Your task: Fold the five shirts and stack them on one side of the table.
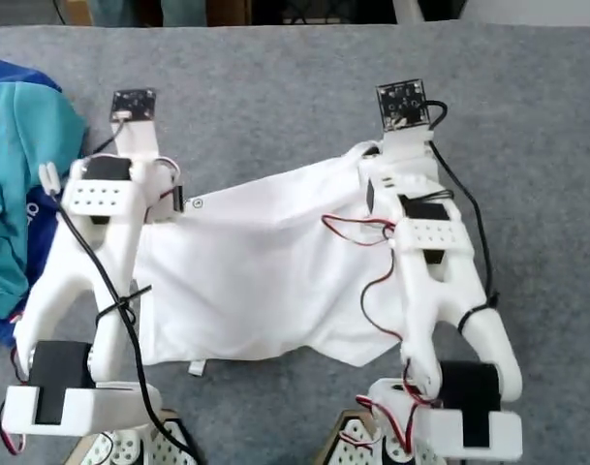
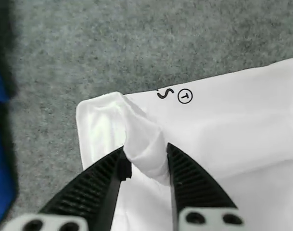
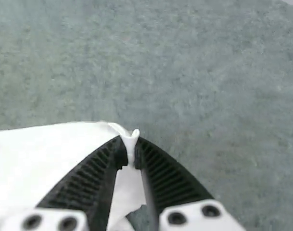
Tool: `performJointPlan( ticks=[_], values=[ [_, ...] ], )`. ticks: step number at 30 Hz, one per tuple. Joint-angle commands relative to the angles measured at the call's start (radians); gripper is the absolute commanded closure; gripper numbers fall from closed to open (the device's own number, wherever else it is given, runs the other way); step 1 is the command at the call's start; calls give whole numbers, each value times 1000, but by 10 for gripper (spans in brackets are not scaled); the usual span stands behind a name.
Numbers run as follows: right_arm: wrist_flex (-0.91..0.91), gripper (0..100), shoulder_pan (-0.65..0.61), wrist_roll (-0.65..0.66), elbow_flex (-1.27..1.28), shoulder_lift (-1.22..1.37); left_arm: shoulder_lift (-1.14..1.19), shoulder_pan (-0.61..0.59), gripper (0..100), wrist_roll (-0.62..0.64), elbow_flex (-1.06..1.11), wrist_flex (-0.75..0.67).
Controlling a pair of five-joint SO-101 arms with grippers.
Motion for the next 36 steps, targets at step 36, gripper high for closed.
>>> performJointPlan(
  ticks=[36],
  values=[
    [-11,985,21,31,-145,162,75,-208,805,-488,-360,71]
  ],
)
